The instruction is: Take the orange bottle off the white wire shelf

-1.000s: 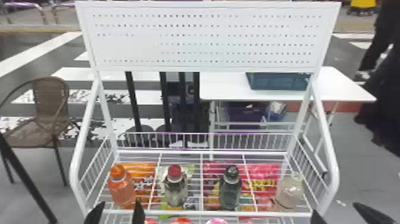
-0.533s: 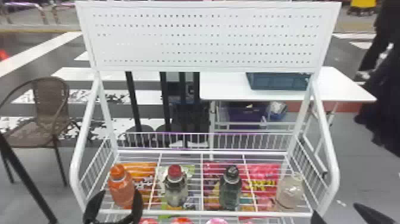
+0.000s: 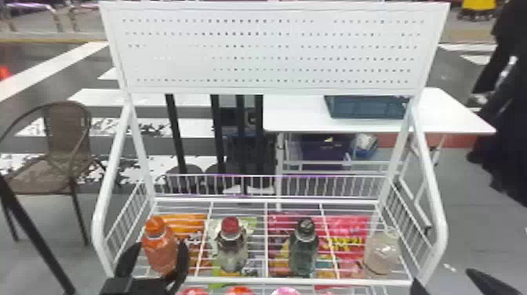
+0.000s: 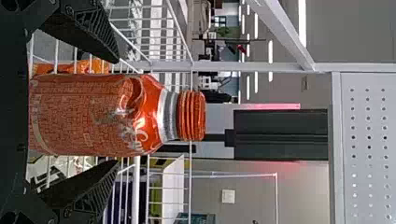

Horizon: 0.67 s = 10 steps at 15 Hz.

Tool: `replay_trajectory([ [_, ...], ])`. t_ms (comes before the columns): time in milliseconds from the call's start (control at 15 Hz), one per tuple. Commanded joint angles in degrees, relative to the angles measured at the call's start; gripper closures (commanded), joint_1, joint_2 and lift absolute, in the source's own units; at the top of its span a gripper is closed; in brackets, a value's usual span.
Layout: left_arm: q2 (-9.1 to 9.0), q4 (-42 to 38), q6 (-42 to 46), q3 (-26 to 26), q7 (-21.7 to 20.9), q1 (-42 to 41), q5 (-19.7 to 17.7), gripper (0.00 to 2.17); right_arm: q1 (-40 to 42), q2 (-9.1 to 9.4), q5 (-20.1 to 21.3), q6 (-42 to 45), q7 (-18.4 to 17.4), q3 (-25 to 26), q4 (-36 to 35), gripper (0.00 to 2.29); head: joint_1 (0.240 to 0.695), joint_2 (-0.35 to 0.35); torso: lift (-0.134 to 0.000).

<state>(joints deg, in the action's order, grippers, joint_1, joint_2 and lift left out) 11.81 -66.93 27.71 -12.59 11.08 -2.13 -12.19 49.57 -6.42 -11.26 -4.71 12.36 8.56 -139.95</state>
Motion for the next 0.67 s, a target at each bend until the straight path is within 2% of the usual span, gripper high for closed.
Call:
replay_trajectory([
  [0,0.15,0.0,-0.8,-0.2,0.2,0.6,-0.1,0.14,0.0,-0.09,0.0,0.0,0.0,0.1,0.0,0.15,0.499,0.0,0.0],
  [600,1.03,0.0,-1.5,-1.2,0.4,2.1,-1.2,0.19,0.0,-0.44,-0.2,-0.2,-0.1,0.5,0.0,0.15,0.499,0.0,0.0],
])
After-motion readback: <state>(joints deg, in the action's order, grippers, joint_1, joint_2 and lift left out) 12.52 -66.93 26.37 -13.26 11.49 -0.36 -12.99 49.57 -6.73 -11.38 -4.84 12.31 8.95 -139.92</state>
